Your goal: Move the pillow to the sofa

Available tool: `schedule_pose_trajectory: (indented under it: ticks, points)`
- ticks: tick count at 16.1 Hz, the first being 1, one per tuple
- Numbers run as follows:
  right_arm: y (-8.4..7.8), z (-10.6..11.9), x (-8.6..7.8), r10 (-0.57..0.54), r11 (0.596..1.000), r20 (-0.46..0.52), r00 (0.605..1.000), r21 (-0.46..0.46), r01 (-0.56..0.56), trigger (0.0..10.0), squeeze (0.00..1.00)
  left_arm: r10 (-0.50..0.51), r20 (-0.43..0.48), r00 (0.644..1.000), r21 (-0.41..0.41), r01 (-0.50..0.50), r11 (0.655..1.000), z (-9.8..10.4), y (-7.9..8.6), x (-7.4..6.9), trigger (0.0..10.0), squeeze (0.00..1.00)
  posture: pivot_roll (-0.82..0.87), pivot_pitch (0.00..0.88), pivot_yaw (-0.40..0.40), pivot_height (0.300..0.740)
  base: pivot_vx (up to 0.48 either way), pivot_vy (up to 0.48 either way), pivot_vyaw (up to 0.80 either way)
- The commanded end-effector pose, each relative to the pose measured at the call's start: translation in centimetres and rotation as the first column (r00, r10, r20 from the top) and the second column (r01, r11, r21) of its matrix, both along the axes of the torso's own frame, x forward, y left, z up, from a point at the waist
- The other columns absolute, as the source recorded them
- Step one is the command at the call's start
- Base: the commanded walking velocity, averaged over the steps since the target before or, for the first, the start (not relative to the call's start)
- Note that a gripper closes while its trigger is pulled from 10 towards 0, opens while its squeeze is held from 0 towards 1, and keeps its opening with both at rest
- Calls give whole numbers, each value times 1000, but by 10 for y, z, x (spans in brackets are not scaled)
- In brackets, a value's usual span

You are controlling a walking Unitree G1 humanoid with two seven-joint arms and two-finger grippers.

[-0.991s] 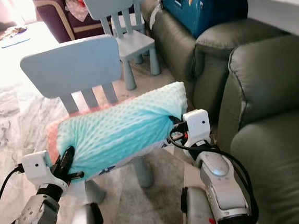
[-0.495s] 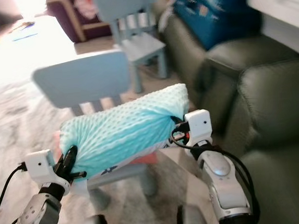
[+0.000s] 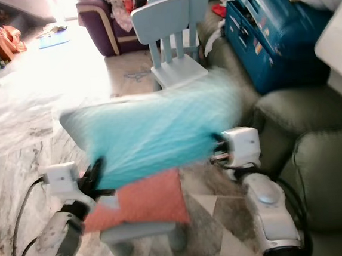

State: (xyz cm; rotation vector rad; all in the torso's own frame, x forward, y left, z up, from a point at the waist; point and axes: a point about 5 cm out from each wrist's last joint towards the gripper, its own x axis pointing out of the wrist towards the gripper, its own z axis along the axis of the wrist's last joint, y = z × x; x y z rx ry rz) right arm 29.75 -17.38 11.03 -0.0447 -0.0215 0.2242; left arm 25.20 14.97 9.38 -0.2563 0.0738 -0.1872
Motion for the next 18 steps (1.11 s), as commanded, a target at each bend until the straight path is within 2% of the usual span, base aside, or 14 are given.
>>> schedule_pose_trajectory:
  ticks: [1,9,12,16,17,18]
  points:
    - [28,17,7,94,995,70,993,19,-95,0,0,91,-34,995,51,-89,995,-9,27,-9,10000,0,-175,48,62,740,0,0,0]
    - [31,21,10,98,995,88,991,23,-101,0,0,104,-32,994,38,-103,994,-10,26,-9,10000,0,-172,40,59,740,0,0,0]
    - [30,22,12,95,995,83,992,33,-98,0,0,166,-75,983,48,-163,985,-15,24,-9,10000,0,-166,39,50,740,0,0,0]
    - [30,23,14,96,994,77,992,38,-99,0,0,270,-98,958,109,-260,960,-17,35,-10,10000,0,-168,35,42,740,0,0,0]
    - [30,22,14,95,994,75,993,40,-99,0,0,267,-107,958,102,-257,961,-17,35,-11,10000,0,-168,36,44,740,0,0,0]
    - [30,21,14,93,994,64,994,46,-96,0,0,262,-128,957,32,-260,965,-20,36,-13,10000,0,-170,37,46,740,0,0,0]
